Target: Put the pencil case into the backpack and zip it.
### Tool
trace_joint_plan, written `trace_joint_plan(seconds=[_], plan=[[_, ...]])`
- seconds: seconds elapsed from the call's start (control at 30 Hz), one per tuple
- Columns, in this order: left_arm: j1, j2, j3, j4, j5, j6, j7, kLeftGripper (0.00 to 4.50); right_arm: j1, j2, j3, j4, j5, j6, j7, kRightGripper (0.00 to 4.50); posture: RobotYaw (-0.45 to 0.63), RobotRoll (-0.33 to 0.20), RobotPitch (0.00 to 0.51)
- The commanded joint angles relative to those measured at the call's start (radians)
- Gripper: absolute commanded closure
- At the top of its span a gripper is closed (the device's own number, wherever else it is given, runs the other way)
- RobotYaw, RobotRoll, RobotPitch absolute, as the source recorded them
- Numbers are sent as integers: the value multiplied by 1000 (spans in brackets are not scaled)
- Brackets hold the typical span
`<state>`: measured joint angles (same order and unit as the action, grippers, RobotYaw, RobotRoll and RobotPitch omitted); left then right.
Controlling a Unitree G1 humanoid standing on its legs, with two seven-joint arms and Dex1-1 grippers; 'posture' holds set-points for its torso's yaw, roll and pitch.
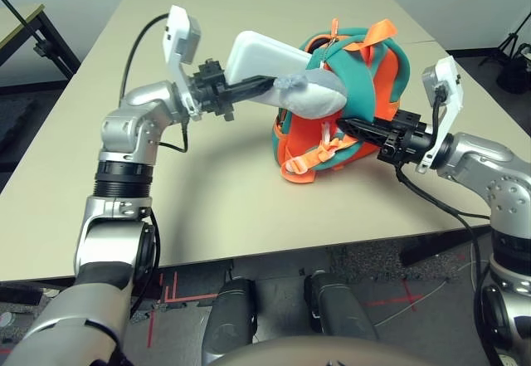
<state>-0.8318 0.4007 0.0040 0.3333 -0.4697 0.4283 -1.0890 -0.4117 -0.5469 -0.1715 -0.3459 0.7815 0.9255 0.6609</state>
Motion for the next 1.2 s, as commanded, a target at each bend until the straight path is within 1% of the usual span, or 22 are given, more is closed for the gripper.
trace_joint_plan(seconds=[0.03,0.1,0.23,0.3,0.37,0.43,0.53,0.63,0.77,0.9,0.97,1.03,1.1,1.2], plan=[[-40,-29,-18,54,39,-60,13,3137,7,3,7,-30,23,-11,10,4261,-152,0,74],[-41,-44,-23,82,56,-82,21,3137,8,3,9,-28,21,-14,9,4261,-152,0,74],[-31,-68,-23,83,66,-92,45,3137,4,4,11,-23,18,-18,7,4261,-146,0,76],[-28,-70,-15,68,65,-75,69,2407,1,4,13,-20,17,-20,8,4261,-141,0,78],[-31,-61,5,42,39,-42,77,1816,-1,4,16,-15,15,-23,9,4261,-137,0,78],[-27,-35,28,-12,4,4,67,1027,-4,4,19,-8,11,-27,12,4261,-130,0,81],[-20,-1,62,-73,-42,76,68,0,-8,5,23,-2,8,-29,15,4261,-127,0,82],[-14,55,109,-157,-101,158,73,0,-12,7,27,5,4,-31,18,4261,-117,0,88],[2,128,146,-224,-134,206,70,0,-14,9,32,12,1,-33,22,4261,-109,0,93],[37,176,164,-274,-180,260,53,0,-14,8,37,19,-1,-39,26,4265,-105,0,92],[66,190,161,-290,-190,273,46,364,-15,8,40,22,-3,-44,28,4267,-102,0,91],[98,192,149,-308,-190,280,45,928,-16,8,43,25,-4,-48,29,4267,-102,0,87],[120,187,145,-324,-191,286,51,1756,-16,9,46,26,-4,-51,30,4268,-102,0,87],[150,179,134,-344,-187,293,62,2871,-16,8,48,27,-4,-56,30,4268,-106,0,82]])
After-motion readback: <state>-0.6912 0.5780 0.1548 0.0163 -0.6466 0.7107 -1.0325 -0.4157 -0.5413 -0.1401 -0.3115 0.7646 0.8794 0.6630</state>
